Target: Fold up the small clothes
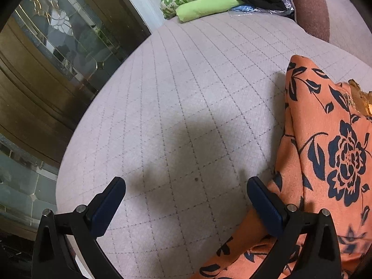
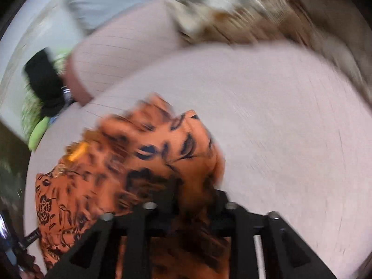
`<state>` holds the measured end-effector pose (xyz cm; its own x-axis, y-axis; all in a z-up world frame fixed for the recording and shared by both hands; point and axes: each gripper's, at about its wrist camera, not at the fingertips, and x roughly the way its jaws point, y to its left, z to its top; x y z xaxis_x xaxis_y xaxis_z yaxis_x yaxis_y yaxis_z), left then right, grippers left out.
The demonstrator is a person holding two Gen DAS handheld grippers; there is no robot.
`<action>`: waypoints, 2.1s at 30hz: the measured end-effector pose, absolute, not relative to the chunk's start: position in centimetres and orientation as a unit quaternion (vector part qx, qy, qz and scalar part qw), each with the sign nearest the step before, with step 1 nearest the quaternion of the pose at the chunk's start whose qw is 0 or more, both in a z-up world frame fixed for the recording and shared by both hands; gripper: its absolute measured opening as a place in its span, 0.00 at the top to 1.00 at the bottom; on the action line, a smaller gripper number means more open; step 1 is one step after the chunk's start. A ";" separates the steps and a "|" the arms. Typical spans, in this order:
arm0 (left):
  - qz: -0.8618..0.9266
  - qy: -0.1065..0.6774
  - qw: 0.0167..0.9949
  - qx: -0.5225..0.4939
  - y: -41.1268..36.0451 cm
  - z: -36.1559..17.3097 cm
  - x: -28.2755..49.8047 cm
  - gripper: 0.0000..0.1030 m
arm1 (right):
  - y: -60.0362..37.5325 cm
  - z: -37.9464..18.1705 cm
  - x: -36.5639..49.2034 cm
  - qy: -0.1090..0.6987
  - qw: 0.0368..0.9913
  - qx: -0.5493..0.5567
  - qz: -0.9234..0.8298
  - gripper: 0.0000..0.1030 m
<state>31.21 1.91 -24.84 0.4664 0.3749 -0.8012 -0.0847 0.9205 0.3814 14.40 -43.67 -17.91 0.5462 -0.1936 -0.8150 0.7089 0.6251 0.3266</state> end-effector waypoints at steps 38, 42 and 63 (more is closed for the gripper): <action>0.103 0.475 0.874 0.033 3.9 -23.6 32.8 0.92 | -43.5 -16.5 23.6 0.411 0.820 0.264 -0.298 0.93; 0.092 0.467 0.877 0.059 2.5 -23.0 32.4 0.40 | -44.3 -18.0 20.1 0.418 0.805 0.279 -0.315 0.92; 0.026 0.471 0.874 0.118 5.5 -23.7 24.9 0.27 | -36.4 -15.1 12.1 0.417 0.870 0.214 -0.156 0.26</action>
